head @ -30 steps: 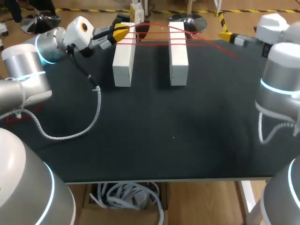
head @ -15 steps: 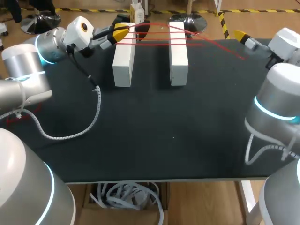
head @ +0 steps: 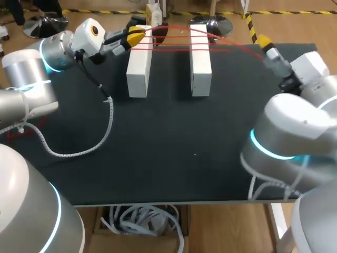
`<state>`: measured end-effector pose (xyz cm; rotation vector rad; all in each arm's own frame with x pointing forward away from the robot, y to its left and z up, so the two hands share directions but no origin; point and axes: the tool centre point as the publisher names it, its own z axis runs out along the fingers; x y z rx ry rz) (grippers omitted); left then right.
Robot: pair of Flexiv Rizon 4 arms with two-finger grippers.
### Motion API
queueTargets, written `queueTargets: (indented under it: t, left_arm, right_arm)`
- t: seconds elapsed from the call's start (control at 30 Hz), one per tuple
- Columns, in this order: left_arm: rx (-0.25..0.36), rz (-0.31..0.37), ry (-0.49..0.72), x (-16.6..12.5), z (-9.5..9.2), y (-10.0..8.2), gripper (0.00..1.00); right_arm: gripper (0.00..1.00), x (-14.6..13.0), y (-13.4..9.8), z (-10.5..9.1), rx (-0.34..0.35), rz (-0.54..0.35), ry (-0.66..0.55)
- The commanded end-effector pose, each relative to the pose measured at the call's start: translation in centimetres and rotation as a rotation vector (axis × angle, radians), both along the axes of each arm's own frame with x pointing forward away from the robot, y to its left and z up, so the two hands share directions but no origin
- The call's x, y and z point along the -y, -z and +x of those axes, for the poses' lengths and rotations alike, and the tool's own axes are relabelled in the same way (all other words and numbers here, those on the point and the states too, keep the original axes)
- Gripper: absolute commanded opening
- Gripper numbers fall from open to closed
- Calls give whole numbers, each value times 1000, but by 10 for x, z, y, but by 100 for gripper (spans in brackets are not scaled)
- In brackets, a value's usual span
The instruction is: Grab the tape and strap the tape.
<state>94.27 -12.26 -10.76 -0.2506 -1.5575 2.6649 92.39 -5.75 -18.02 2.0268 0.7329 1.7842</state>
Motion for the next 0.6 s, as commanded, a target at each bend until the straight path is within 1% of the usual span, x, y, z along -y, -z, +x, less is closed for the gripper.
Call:
queueTargets:
  t: [0.03, 0.07, 0.13, 0.17, 0.3, 0.43, 0.5, 0.6]
  left_arm:
    - [0, -1, 2, 0, 1, 1, 0]
    - [0, -1, 2, 0, 1, 1, 0]
    - [0, -1, 2, 0, 1, 1, 0]
    - [0, -1, 2, 0, 1, 1, 0]
    - [0, -1, 2, 0, 1, 1, 0]
    - [0, -1, 2, 0, 1, 1, 0]
    - [0, -1, 2, 0, 1, 1, 0]
    - [0, -1, 2, 0, 1, 1, 0]
  right_arm:
    - [100, -17, -1, -9, -63, 479, 619]
    - [100, -20, -1, -10, -46, 528, 596]
    - [100, -26, -1, -12, -37, 595, 569]
    - [100, -28, 0, -13, -31, 611, 566]
    - [100, -34, 0, -13, -9, 728, 522]
    - [100, -41, -3, -12, 14, 798, 464]
    - [100, -45, -6, -13, 43, 852, 412]
    - [100, -50, -9, -12, 69, 909, 356]
